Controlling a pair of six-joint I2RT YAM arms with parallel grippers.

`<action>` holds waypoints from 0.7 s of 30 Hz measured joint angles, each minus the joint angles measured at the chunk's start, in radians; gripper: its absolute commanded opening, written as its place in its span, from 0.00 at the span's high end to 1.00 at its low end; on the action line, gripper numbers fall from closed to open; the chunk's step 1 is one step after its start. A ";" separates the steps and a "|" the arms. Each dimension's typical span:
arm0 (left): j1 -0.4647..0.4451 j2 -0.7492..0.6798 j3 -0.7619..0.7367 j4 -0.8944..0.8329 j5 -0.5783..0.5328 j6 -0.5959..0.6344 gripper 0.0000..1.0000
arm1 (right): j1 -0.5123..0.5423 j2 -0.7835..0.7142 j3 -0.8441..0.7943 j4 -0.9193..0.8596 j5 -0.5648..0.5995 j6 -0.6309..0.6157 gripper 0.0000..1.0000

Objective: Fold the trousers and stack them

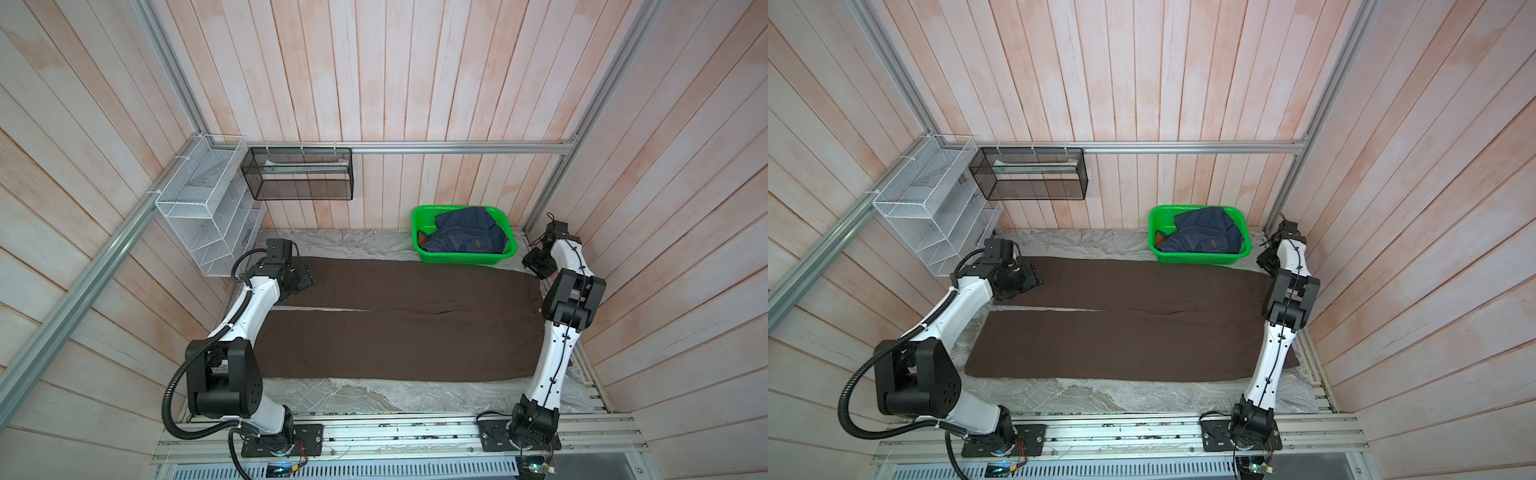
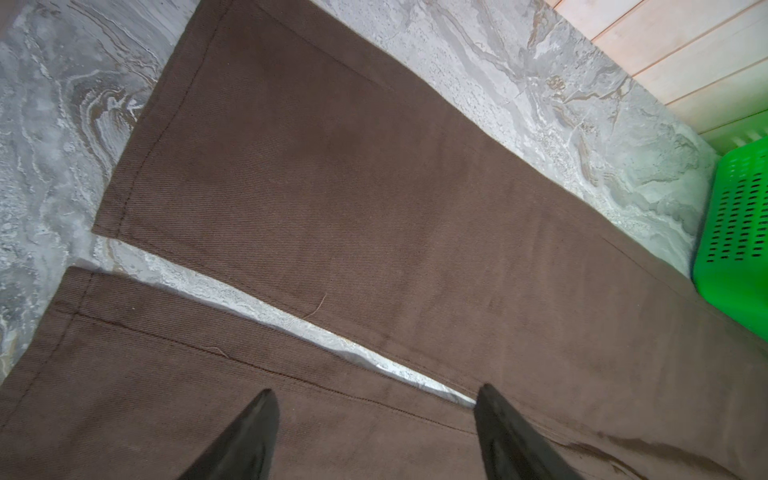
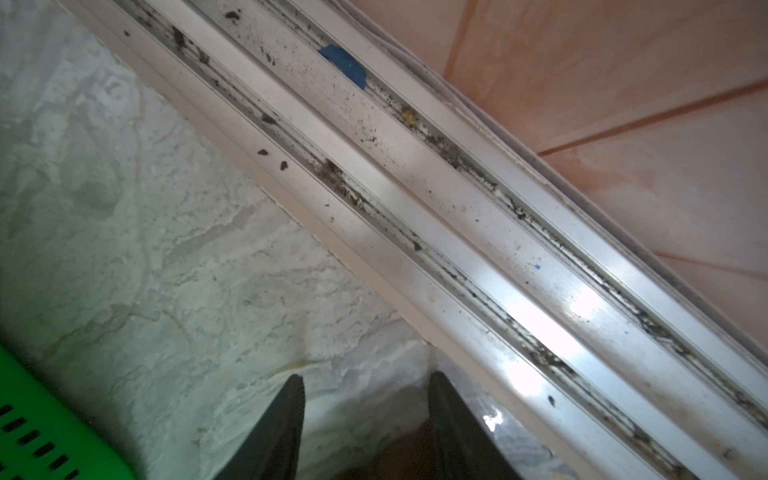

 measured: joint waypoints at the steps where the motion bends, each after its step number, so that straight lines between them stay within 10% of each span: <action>1: 0.000 0.000 0.000 0.000 -0.004 0.000 0.23 | 0.003 0.000 0.000 -0.004 0.004 -0.004 0.52; 14: 0.000 -0.006 0.000 0.000 -0.033 0.005 0.23 | 0.031 -0.082 -0.137 -0.014 0.018 -0.076 0.67; 21: 0.003 -0.019 0.002 -0.001 -0.040 0.008 0.23 | 0.037 -0.108 -0.182 -0.014 0.004 -0.094 0.97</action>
